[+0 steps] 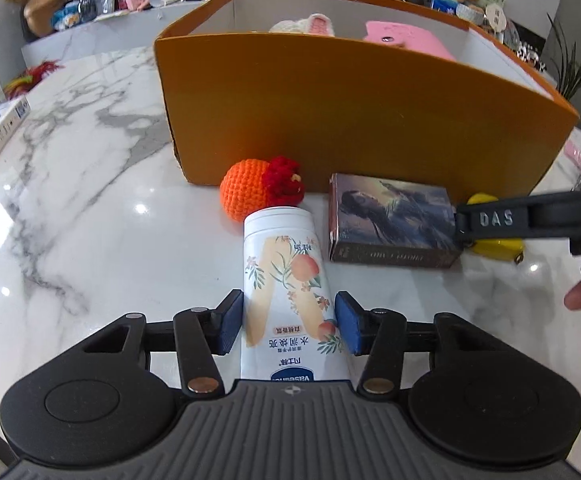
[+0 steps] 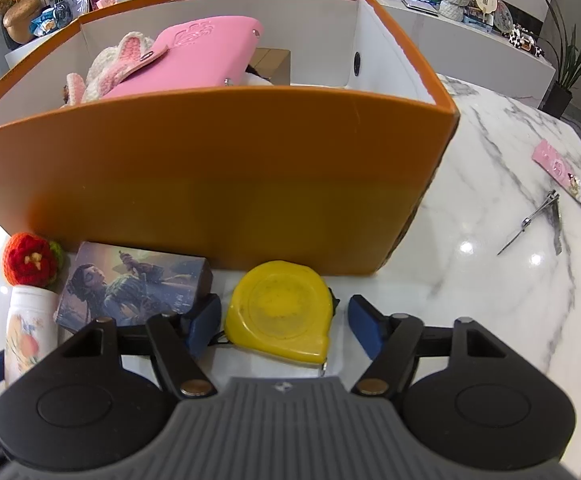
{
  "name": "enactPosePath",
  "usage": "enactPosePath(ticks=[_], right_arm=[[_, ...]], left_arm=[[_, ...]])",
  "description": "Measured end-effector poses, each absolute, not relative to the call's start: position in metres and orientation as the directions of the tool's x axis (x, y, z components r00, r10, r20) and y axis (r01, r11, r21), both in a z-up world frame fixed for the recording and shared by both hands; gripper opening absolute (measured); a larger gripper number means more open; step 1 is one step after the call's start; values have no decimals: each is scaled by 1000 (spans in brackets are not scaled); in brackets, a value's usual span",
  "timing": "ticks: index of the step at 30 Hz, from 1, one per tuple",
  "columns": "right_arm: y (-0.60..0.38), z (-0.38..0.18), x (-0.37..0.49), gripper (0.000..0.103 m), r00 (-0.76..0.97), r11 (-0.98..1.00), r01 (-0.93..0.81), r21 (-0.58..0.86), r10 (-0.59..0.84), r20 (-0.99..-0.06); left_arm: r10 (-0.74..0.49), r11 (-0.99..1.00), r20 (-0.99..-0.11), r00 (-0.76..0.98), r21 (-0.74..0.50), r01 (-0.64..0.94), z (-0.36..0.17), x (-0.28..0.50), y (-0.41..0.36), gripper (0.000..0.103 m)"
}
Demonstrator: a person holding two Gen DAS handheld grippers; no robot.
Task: Organize objects
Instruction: 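Move both tools to the Vaseline bottle and yellow tape measure beside the box, then grasp and lift the Vaseline bottle with the left tool while the right tool lifts the tape measure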
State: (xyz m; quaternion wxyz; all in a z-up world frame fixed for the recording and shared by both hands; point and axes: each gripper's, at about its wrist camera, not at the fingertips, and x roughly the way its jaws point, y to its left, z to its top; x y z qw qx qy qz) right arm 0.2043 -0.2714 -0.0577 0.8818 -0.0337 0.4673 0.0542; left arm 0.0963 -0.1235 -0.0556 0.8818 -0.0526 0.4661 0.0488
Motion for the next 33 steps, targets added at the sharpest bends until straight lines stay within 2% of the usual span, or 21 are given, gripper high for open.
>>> enactPosePath(ticks=[33], right_arm=[[-276,-37,188,61,554,983,-186,6,110,-825]], left_arm=[[22,993,-840,542,-43,-107,-52,97,-117,57]])
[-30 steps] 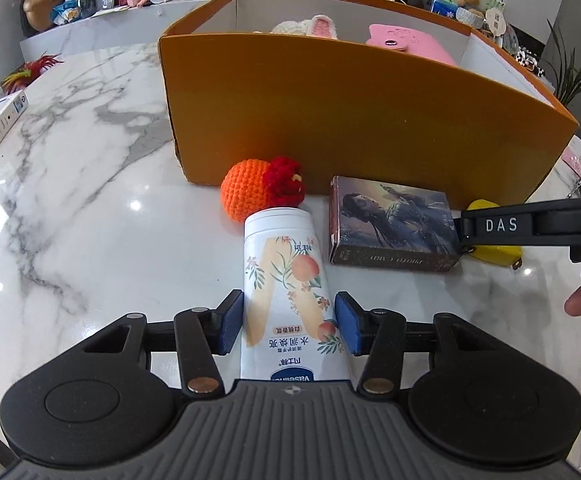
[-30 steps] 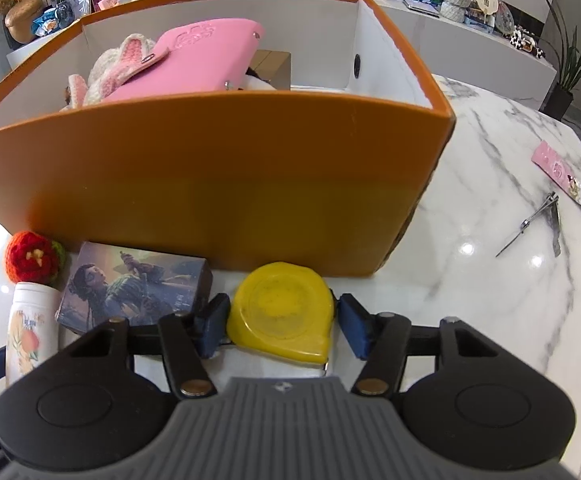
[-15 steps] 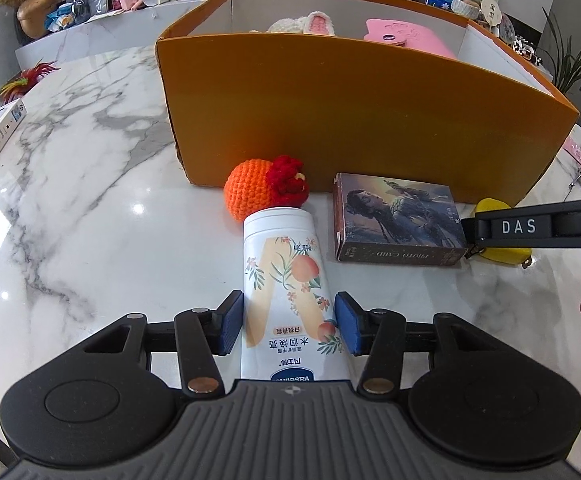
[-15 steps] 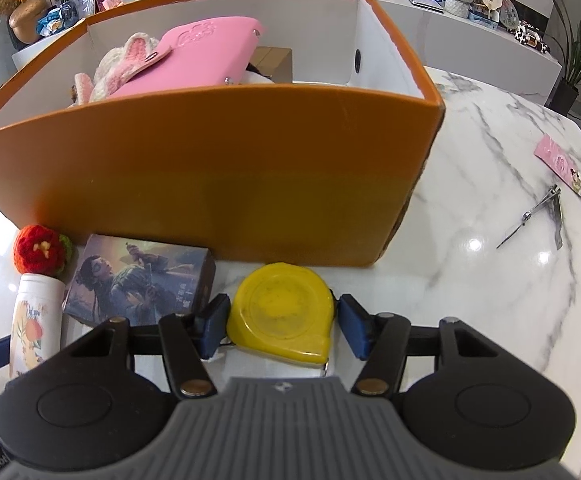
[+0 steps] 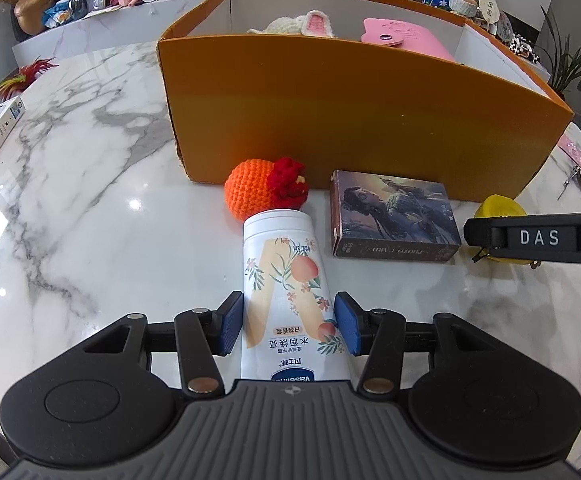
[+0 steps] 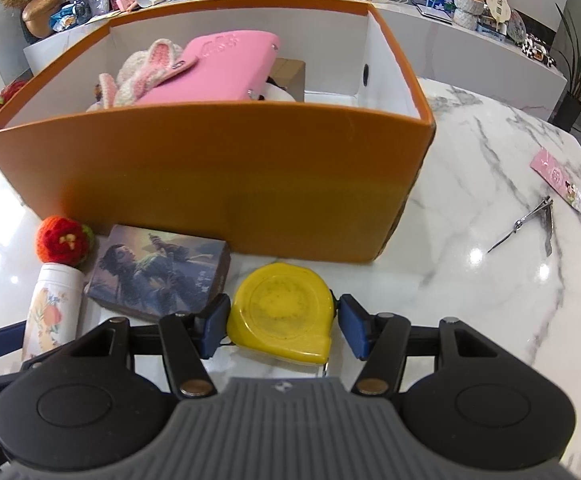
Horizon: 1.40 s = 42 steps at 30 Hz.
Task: Organize objects
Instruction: 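Grasp and lift the Vaseline bottle with the left tool while the right tool lifts the tape measure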
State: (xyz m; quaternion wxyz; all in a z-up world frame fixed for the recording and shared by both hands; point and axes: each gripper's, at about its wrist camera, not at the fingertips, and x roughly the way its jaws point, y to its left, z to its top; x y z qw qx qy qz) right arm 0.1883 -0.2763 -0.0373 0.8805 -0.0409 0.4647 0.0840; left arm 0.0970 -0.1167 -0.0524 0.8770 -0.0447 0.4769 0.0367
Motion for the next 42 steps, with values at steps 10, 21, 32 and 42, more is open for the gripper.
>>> enactPosePath(ticks=[10,21,32,42], right_arm=[[-271,-20,168,61,566,969,-247,6,149,-811],[-272,20,144,61,617,957,-291,8,194,-763],[-269,53,131,61,676,947,-320,6,233,-699],[-274,82,148,61,746,958,-270,101,274,-607]], left_arm=[[5,995,-824,566,-51,-83,-42,91,-122,57],[17,998,-726,687,-34,-61,4,78,-118,57],[60,996,-640,766,-8,-84,34,81,-111,57],[76,988,-612,787,-63,-144,57,108,-93,57]])
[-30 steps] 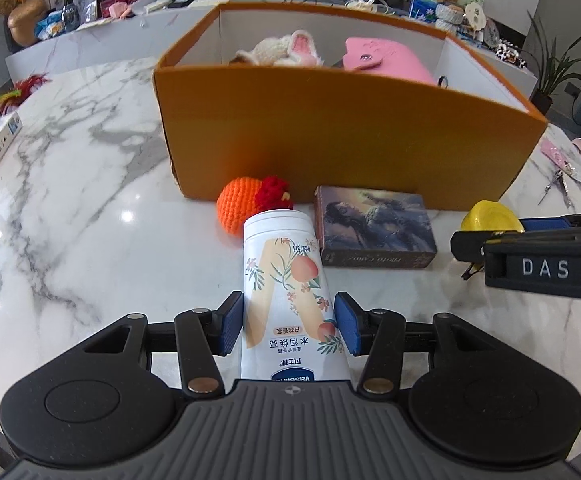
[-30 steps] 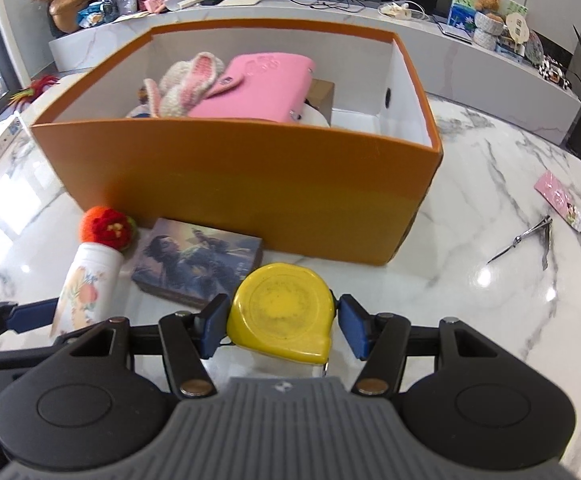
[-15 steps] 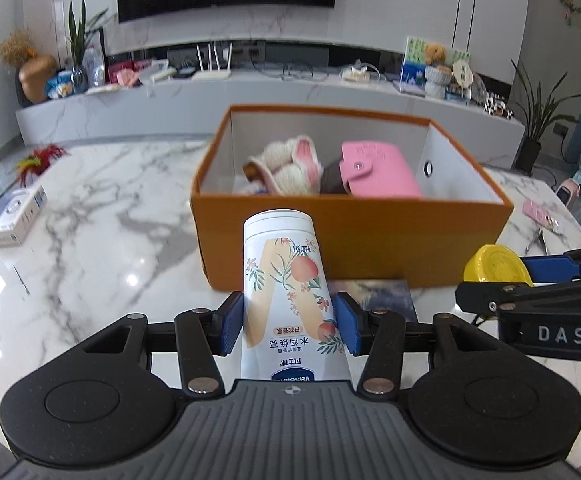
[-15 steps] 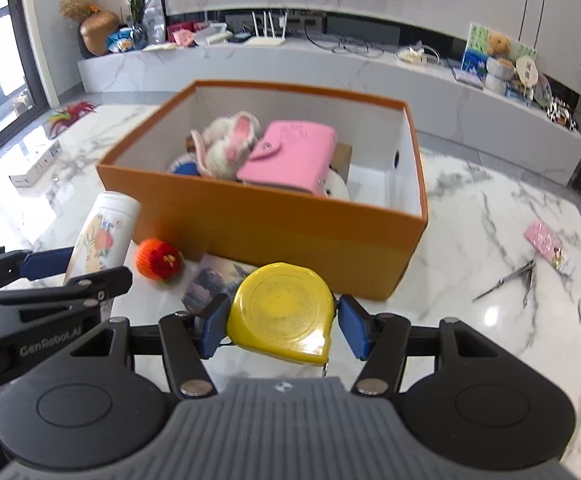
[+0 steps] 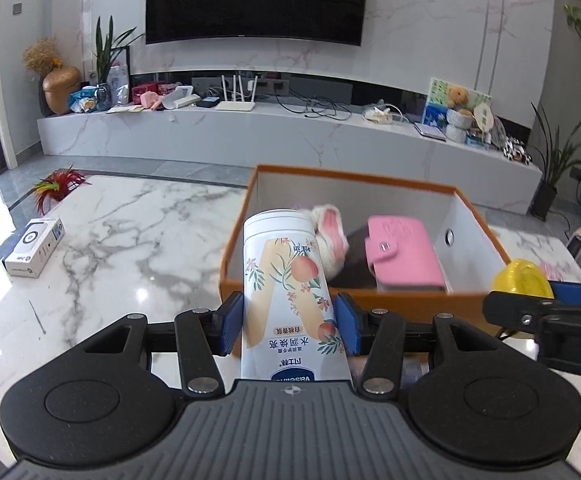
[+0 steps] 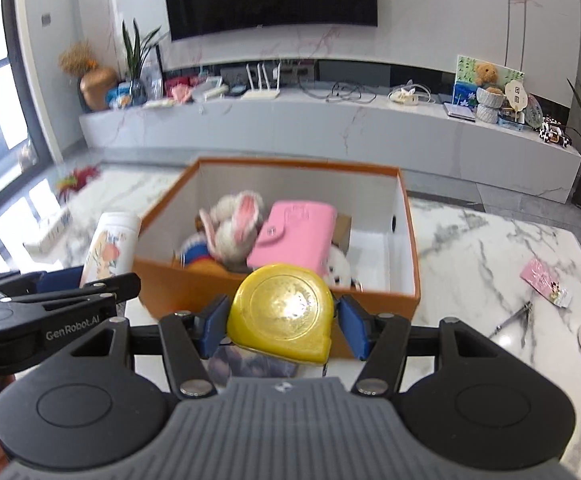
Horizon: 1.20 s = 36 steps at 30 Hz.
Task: Organize objects
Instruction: 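Grasp and lift the Vaseline bottle with the left tool while the right tool lifts the tape measure, then lower the Vaseline bottle into the box with the left tool while the right tool lowers the tape measure inside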
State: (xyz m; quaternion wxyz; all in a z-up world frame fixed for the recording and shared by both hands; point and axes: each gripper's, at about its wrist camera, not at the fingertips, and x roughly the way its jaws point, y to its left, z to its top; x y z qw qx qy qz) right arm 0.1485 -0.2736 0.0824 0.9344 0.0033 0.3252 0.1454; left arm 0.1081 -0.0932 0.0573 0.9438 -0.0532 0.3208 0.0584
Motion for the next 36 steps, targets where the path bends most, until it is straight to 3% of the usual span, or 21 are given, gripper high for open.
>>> enactPosePath(ticks=[9,20,29,36], right_arm=[[-300,82,199,61,798,961,-171,217,264,-542],[-303,49,260,61,753,931,-131,341,317,-577],[-295,20,282,61,702,953,-116,281,279,-655],[-294,16,280,61,693,982,-106,153,184,-697]], left_arm=[[86,989,-599,796,-47,-142,58,163,-90,57],[77,994,-631,772,-11,-108,38,211,-102,57],[100,993,-660,744,25,-112,24,230,-95,57],[114,993,-685,720,58,-103,19,232,-96,57]])
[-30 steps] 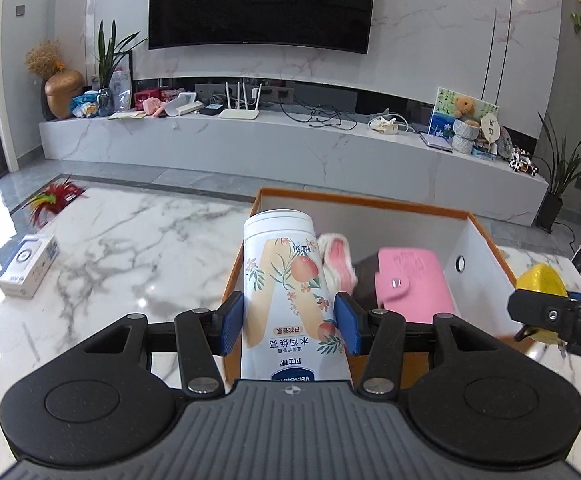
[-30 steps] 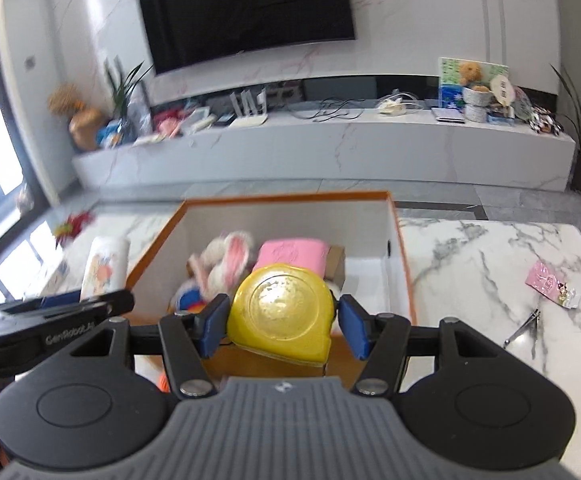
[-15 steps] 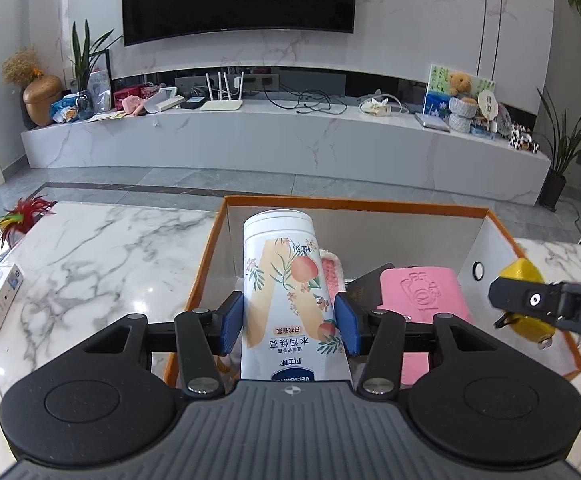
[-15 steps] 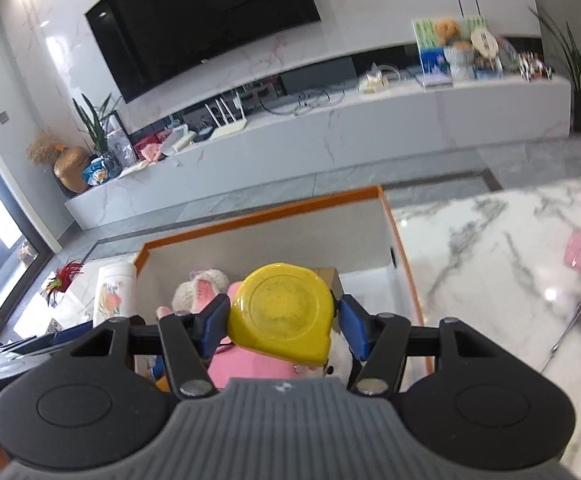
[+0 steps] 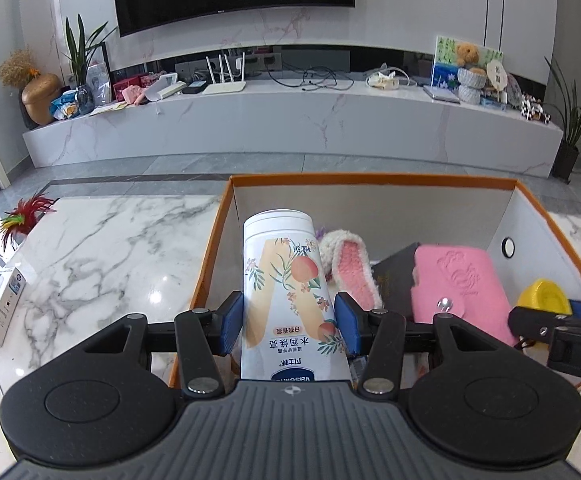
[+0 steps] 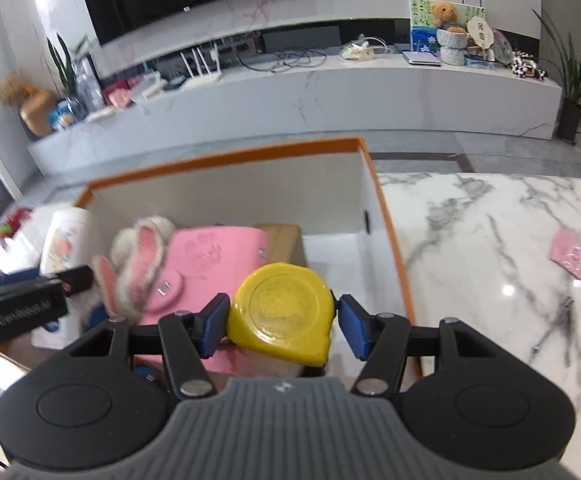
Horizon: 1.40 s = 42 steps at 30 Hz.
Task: Organize objects
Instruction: 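Lower the Vaseline bottle into the box with the left tool while the right tool lowers the tape measure inside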
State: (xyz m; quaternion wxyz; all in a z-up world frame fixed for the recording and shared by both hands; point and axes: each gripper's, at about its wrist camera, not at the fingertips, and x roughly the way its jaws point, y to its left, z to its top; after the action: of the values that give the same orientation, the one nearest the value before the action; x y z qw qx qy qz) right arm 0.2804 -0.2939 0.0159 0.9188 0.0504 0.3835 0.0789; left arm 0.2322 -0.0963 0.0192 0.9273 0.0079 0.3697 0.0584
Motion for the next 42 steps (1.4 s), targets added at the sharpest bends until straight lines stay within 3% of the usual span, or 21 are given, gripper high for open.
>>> enactPosePath(ticks=[14,17,18,19,42], right_arm=[[-284,17,276,61,617,978,-207,14,141,-774],[-278,14,282,61,605,975,-224,-8,133,-785],[-276,13,285,61,602,974,-226,-13,129,-788],[-274,12,287,61,598,974,-228,-12,130,-791],[-249,2,294,61,607,976,-184,-120,16,-795]], left_arm=[[114,993,-709,696,71,-89,15,232,-94,56],[116,993,-715,690,78,-86,14,234,-95,49],[110,994,-720,685,73,-83,14,235,-95,36],[109,994,-726,679,75,-80,13,236,-95,32],[170,985,-727,665,152,-85,6,242,-107,39]])
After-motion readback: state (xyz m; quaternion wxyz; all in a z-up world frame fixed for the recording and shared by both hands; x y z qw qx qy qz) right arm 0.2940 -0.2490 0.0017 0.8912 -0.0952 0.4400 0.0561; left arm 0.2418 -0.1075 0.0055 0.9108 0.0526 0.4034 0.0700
